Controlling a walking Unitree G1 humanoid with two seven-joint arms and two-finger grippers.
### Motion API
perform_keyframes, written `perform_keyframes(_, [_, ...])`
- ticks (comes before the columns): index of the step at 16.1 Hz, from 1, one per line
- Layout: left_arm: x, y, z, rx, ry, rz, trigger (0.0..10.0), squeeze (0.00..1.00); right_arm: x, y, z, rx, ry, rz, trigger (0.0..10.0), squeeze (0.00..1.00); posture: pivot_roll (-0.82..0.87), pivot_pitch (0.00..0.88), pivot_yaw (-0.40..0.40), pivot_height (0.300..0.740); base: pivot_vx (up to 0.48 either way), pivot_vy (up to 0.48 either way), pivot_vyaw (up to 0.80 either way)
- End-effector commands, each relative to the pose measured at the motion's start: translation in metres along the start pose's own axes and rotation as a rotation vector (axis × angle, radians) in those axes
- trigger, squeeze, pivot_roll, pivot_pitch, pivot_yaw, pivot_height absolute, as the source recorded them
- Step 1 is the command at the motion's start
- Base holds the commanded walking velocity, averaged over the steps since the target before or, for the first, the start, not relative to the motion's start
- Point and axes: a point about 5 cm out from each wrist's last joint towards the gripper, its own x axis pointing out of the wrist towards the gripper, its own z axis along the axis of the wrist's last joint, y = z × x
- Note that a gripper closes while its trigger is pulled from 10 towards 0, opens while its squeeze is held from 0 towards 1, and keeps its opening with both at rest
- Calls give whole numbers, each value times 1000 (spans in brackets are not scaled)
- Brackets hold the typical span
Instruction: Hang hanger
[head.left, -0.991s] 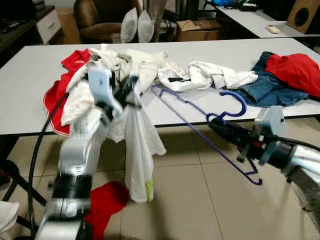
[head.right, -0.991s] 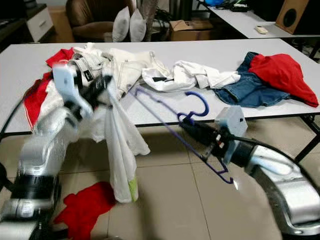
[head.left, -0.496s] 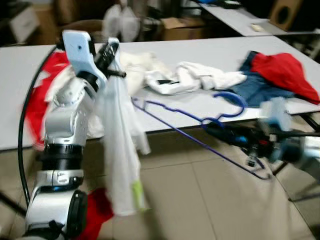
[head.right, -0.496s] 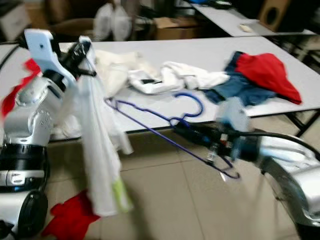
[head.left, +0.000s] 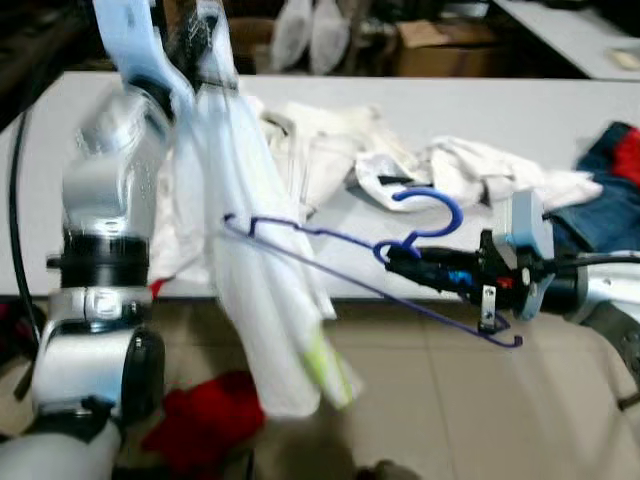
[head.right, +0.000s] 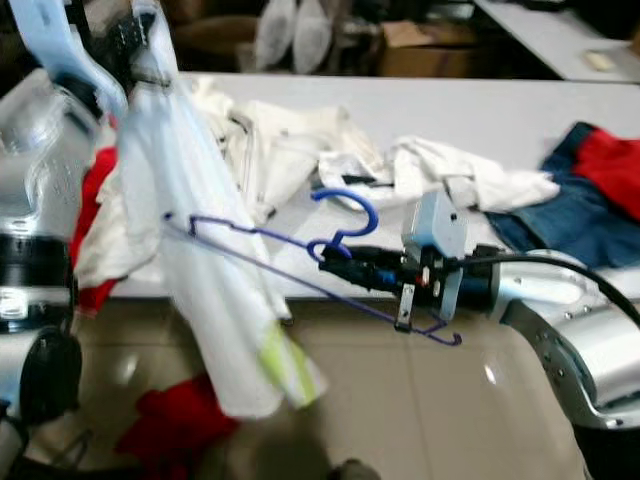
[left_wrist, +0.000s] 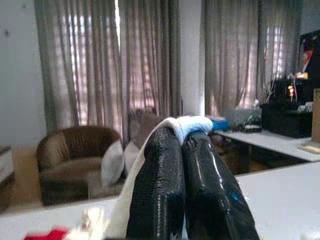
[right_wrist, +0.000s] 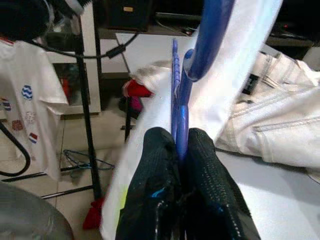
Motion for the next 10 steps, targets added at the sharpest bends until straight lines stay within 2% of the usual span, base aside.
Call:
perform_keyframes(1, [3,0,9,24,-26,-17,10000,0,2,0,9,-50,-13,22,10000,0,-150,0,16,740,368,0,0])
perform_keyframes(4, [6,-4,14,28,-37,-62,10000,0,5,-8,13,-56,-19,16,10000,0,-143,0,10,740,368,0,0])
perform_keyframes(6, [12,-18,20,16,-55,-160,10000,0,10,-14,20,-84,-33,58,10000,0,-137,0,2,740,364,0,0])
perform_keyframes(8, [14,-25,23,-9,-63,-206,10000,0,13,-17,22,-95,-34,61,10000,0,-134,0,-1,740,358,0,0])
perform_keyframes(10, [14,-35,32,-49,-93,-279,10000,0,20,-24,23,-108,-30,51,10000,0,-121,0,-13,740,0,0,0])
